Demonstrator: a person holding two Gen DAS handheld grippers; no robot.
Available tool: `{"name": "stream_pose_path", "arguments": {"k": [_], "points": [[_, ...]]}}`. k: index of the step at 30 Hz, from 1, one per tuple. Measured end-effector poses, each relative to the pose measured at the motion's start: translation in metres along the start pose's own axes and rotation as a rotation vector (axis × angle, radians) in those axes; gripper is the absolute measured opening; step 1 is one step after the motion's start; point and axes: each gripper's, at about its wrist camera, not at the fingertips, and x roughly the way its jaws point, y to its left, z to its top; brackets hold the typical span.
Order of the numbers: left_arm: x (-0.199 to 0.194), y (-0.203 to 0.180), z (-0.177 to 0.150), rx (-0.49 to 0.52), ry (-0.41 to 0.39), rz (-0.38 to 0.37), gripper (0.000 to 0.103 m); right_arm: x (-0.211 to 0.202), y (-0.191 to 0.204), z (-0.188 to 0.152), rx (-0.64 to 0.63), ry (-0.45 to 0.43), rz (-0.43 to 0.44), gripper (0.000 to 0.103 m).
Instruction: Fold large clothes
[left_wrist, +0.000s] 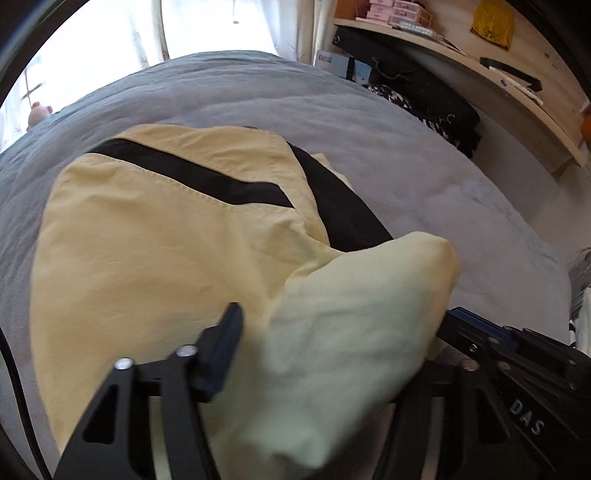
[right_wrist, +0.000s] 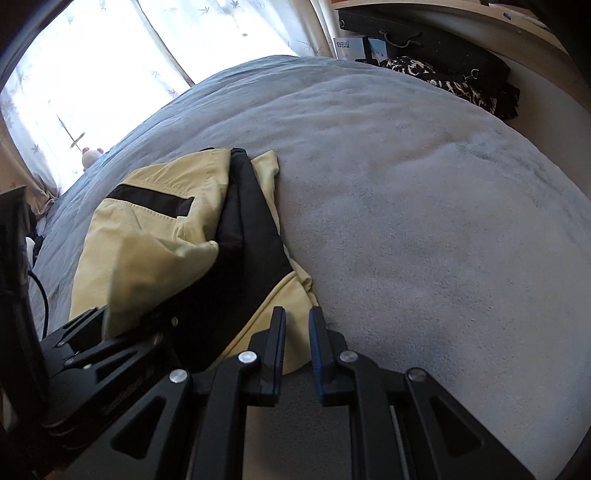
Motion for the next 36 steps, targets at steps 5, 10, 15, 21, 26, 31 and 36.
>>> {"name": "stream_pose_path", "arguments": {"k": [5,10,15,21,26,31,36], "points": [[-0.022,-0.01,0.005,-0.018,0.001,-0.013,0.068,-0.006,0.006,0.005,-0.004,-0.011,0.013,0.013],[-0.042,-0.008,0.004,-0.03,0.011,0.02,0.068,-0.017,0.012,0.005,-0.019,-0.015,0.021,0.013],[-0.07,0.001,-0.002,-0.059,0.01,0.011,0.068,-0.031,0.017,0.007,-0.04,-0.026,0.03,0.013],[-0.106,0.019,-0.009,-0.1,-0.034,0.02,0.073,-0.054,0.022,0.017,-0.056,-0.027,0.12,0.013],[-0.124,0.055,-0.018,-0.151,-0.058,0.088,0.076,-0.052,0.029,0.044,-0.07,0.041,0.261,0.04],[-0.11,0.102,-0.031,-0.245,-0.005,0.112,0.076,-0.008,0.038,0.064,-0.079,0.18,0.322,0.04],[-0.092,0.131,-0.042,-0.306,0.026,0.071,0.076,0.039,0.041,0.068,-0.119,0.294,0.279,0.04]]}}
